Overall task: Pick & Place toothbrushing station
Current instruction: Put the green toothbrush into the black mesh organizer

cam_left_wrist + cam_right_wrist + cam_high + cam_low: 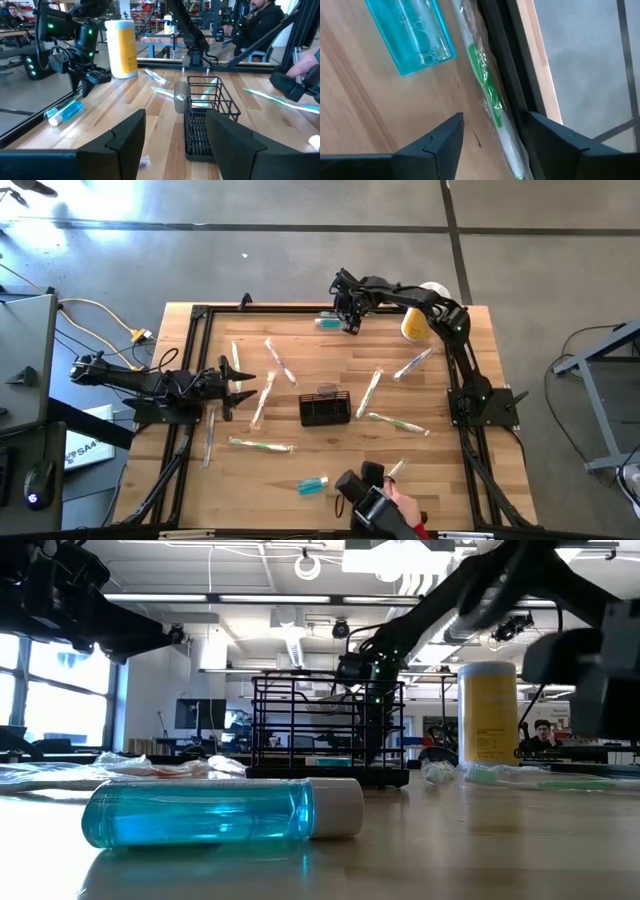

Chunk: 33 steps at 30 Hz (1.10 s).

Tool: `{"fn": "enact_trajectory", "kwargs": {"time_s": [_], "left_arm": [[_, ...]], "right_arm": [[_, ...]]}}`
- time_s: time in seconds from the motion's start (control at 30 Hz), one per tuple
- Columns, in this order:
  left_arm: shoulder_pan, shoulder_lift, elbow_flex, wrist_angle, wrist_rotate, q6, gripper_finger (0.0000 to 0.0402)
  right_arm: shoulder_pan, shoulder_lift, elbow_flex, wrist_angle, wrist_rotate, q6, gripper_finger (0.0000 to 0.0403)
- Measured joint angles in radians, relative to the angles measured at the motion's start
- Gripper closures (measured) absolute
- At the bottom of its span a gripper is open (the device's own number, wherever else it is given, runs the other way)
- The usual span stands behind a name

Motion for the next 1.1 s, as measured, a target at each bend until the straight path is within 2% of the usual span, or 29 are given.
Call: {"fn": "enact_trajectory", "kwargs": {"time_s": [0.57,0.97,1.1], "left_arm": [[0.000,0.000,0.000,-0.002,-0.002,-0.008,0.0199],[0.000,0.001,0.000,0.000,-0.002,-0.035,0.0199],[0.000,0.005,0.000,0.000,-0.002,-0.037,0.0199]], "right_arm": [[-0.012,0.015,-0.003,-0.201,-0.170,0.069,0.0190],[0.009,0.015,-0.003,-0.213,-0.129,0.089,0.0190],[0.014,0.009,-0.005,-0.195,-0.030,0.107,0.0190]]}}
